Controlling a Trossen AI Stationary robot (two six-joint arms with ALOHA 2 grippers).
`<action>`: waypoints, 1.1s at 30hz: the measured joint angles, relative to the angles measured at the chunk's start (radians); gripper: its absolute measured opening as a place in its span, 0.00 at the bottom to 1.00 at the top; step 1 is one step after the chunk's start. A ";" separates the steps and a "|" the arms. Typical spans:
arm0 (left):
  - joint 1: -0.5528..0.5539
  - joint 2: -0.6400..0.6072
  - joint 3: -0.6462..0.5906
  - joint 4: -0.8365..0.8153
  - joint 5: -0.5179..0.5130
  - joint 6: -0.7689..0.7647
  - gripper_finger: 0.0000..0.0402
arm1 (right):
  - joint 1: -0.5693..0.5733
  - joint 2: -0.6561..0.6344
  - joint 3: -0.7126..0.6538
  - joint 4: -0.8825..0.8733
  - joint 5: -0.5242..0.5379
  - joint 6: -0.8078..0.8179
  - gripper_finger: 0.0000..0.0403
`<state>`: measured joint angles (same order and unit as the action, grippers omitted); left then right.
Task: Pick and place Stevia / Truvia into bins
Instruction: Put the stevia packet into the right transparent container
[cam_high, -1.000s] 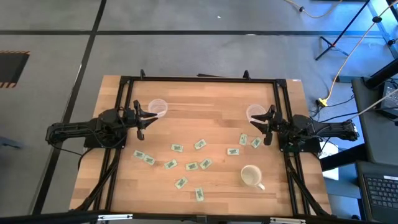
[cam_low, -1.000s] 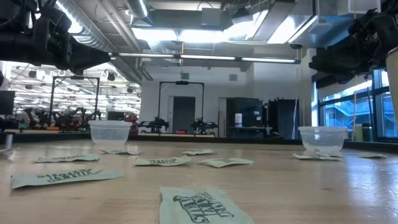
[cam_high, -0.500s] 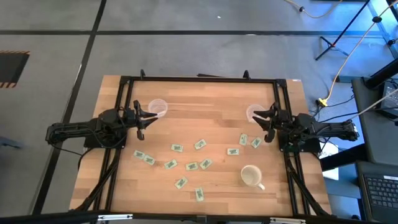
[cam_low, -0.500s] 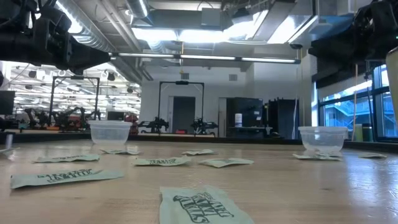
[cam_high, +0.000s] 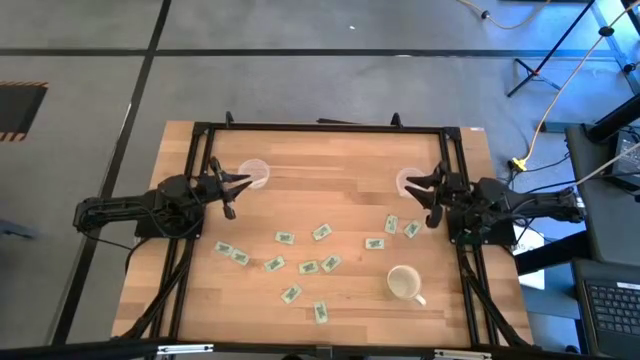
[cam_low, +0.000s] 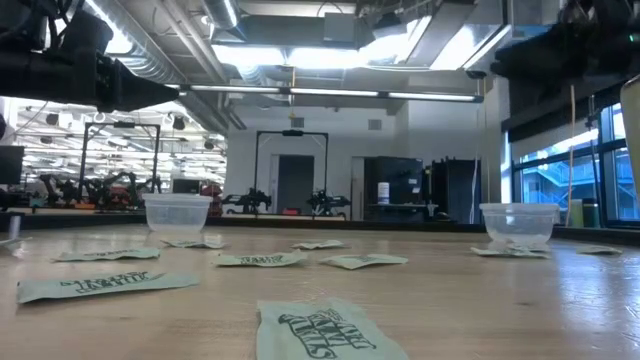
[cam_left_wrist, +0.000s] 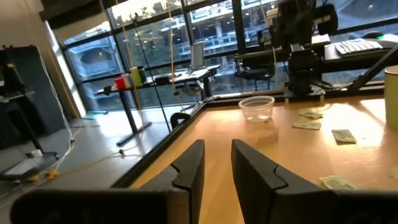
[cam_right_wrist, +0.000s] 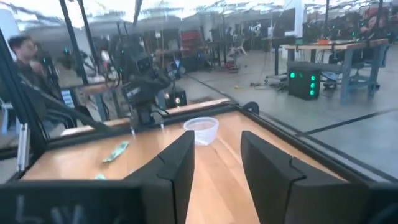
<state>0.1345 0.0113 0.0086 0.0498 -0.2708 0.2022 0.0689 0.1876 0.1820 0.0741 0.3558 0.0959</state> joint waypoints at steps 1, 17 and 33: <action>0.000 0.000 0.000 0.000 0.000 0.000 0.19 | 0.000 0.034 0.033 -0.021 -0.001 -0.005 0.33; 0.000 0.000 0.000 0.000 0.002 -0.005 0.19 | 0.000 0.682 0.608 -1.100 0.029 0.825 0.33; 0.000 0.000 0.000 0.006 0.002 -0.049 0.19 | 0.008 0.846 0.510 -1.212 -0.088 0.926 0.33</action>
<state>0.1345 0.0113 0.0090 0.0563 -0.2690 0.1533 0.0773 1.0334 0.6921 -1.1377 0.2674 1.0223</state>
